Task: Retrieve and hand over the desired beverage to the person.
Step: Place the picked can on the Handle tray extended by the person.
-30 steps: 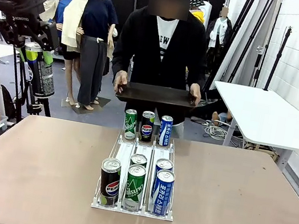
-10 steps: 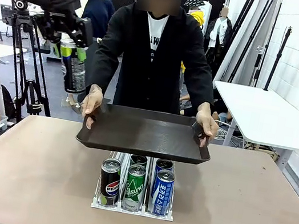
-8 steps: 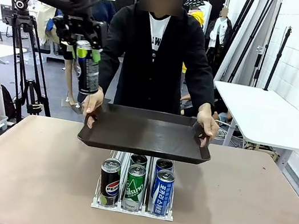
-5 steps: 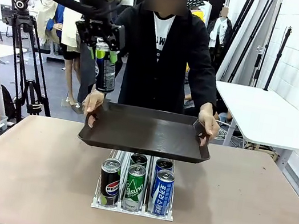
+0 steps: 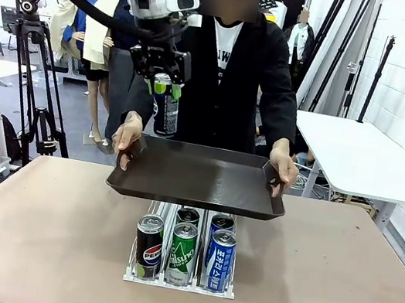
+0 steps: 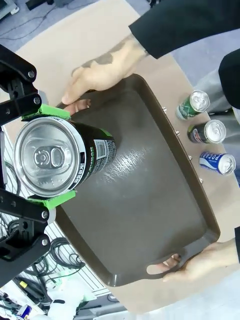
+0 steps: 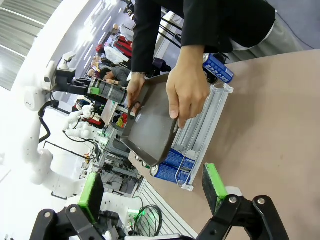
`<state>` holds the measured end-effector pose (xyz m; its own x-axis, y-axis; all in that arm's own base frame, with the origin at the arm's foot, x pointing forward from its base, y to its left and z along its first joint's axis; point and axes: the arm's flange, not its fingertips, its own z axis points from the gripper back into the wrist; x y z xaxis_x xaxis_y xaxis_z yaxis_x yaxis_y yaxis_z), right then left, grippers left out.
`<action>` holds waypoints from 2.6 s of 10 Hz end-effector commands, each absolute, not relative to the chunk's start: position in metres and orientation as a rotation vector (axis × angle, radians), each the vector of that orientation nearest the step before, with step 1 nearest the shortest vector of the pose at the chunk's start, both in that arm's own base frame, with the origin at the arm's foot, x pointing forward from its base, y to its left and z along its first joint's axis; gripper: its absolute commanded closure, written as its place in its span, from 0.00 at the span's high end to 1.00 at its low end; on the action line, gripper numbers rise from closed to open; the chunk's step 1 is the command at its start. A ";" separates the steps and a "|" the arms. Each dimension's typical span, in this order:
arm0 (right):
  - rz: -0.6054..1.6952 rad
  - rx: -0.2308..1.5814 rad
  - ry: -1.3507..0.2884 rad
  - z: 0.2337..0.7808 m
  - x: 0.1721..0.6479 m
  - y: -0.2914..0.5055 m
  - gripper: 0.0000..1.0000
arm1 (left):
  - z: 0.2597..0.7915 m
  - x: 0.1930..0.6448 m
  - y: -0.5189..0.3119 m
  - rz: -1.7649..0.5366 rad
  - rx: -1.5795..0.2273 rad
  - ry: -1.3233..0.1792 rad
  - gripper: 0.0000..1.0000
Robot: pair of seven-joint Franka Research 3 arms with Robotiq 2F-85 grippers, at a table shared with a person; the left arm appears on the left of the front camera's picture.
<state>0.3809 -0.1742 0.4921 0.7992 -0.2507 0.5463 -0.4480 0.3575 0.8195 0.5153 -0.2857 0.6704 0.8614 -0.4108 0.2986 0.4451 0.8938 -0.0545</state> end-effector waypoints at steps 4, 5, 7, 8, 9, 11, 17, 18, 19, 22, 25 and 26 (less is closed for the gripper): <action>0.147 1.237 -0.683 0.493 0.380 -0.174 1.00 | 0.637 0.526 -0.296 -0.465 -0.092 -0.271 0.00; 0.147 1.237 -0.683 0.493 0.380 -0.174 1.00 | 0.630 0.527 -0.299 -0.474 -0.087 -0.256 0.00; 0.147 1.237 -0.683 0.493 0.380 -0.174 1.00 | 0.612 0.529 -0.304 -0.502 -0.081 -0.237 0.00; 0.147 1.237 -0.683 0.493 0.380 -0.174 1.00 | 0.604 0.530 -0.305 -0.508 -0.082 -0.226 0.00; 0.147 1.237 -0.683 0.493 0.380 -0.174 1.00 | 0.596 0.531 -0.306 -0.511 -0.075 -0.221 0.00; 0.147 1.237 -0.683 0.493 0.380 -0.174 1.00 | 0.588 0.529 -0.309 -0.526 -0.085 -0.211 0.00; 0.147 1.237 -0.683 0.493 0.380 -0.174 1.00 | 0.594 0.530 -0.308 -0.526 -0.079 -0.212 0.50; 0.147 1.237 -0.683 0.493 0.380 -0.174 1.00 | 0.600 0.530 -0.308 -0.524 -0.070 -0.221 0.69; 0.147 1.237 -0.683 0.493 0.380 -0.174 1.00 | 0.608 0.529 -0.310 -0.521 -0.050 -0.231 0.89; 0.147 1.237 -0.683 0.493 0.380 -0.174 1.00 | 0.639 0.519 -0.315 -0.515 -0.007 -0.278 1.00; 0.147 1.237 -0.683 0.493 0.380 -0.174 1.00 | 0.664 0.506 -0.317 -0.501 0.043 -0.300 1.00; 0.147 1.237 -0.683 0.493 0.380 -0.174 1.00 | 0.664 0.511 -0.315 -0.506 0.057 -0.262 1.00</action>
<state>0.3809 -0.1741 0.4921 0.7993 -0.2505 0.5462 -0.4481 0.3571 0.8195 0.5051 -0.3132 0.6638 0.8216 -0.4994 0.2751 0.4940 0.8644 0.0939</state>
